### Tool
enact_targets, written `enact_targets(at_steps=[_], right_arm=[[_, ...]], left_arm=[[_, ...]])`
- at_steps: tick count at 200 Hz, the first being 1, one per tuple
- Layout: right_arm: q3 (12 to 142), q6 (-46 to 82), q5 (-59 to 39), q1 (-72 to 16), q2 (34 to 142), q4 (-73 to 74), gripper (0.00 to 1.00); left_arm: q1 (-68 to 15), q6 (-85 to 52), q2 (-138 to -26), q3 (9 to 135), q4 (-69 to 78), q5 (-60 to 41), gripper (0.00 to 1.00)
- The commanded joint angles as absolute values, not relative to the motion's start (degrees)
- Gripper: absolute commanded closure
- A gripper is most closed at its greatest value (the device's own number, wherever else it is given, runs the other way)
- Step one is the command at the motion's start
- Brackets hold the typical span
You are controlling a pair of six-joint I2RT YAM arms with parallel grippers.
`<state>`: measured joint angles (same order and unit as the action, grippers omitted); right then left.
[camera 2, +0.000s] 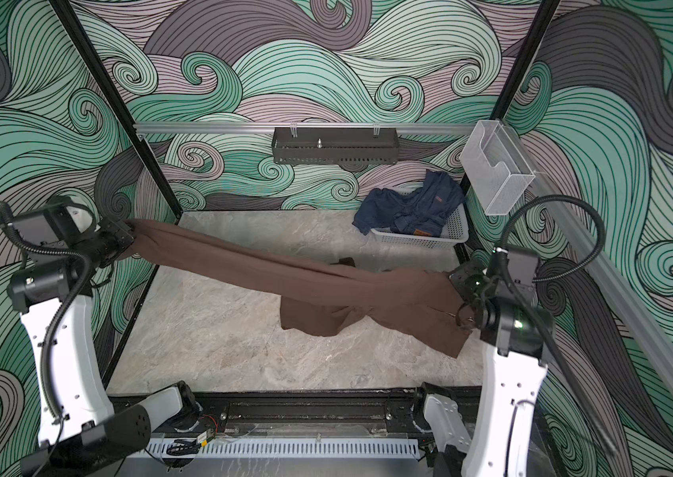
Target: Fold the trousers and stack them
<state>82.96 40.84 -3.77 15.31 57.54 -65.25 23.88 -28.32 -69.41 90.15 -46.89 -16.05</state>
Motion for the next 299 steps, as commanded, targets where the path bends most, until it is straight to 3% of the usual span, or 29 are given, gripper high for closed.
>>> enact_targets(at_steps=[1,35,95,104,120,129,143,159,174,211,240,272,299], right_arm=[[79.0,41.1,0.4,13.9,68.5,-56.5,0.95],[80.3,40.9,5.0,10.1,83.2,-51.5,0.94],[92.9,39.2,8.5,9.5,100.6,-52.7,0.89],[94.8,39.0,8.1,9.4,102.0,-53.7,0.84],[97.0,38.4,7.4,9.0,102.7,-55.2,0.59],[96.9,38.2,7.4,8.7,101.7,-55.4,0.45],[95.8,38.1,7.0,8.6,99.2,-55.7,0.32],[93.1,37.7,6.7,8.6,94.4,-55.9,0.23],[90.0,37.3,6.4,8.6,88.8,-56.5,0.17],[75.6,37.8,2.3,8.4,74.1,-55.8,0.13],[61.1,40.9,-1.3,7.3,63.5,-52.4,0.14],[52.1,44.2,-1.5,6.0,56.0,-52.5,0.13],[46.5,46.0,-2.0,5.9,52.3,-52.6,0.15]], left_arm=[[20.1,-28.9,-78.7,91.2,-42.0,-16.9,1.00],[14.6,-28.6,-90.8,92.0,-38.6,-14.1,1.00],[13.9,-30.9,-106.1,100.8,-37.3,-13.2,1.00],[13.4,-30.8,-108.0,103.8,-38.4,-13.4,0.90],[12.6,-29.9,-110.7,109.1,-41.8,-14.2,0.65],[12.3,-29.5,-111.5,111.3,-44.0,-15.4,0.52],[11.9,-29.3,-111.2,112.7,-46.8,-16.0,0.38],[11.7,-29.0,-107.0,109.3,-46.7,-15.4,0.29],[11.7,-28.9,-100.9,103.8,-46.0,-15.2,0.26],[8.0,-29.4,-80.9,81.2,-41.6,-16.0,0.24],[1.2,-34.5,-67.5,62.8,-37.1,-16.6,0.16],[-11.6,-40.7,-60.6,50.1,-31.7,-13.1,0.13],[-21.6,-45.9,-61.4,42.9,-27.0,-10.0,0.13]])
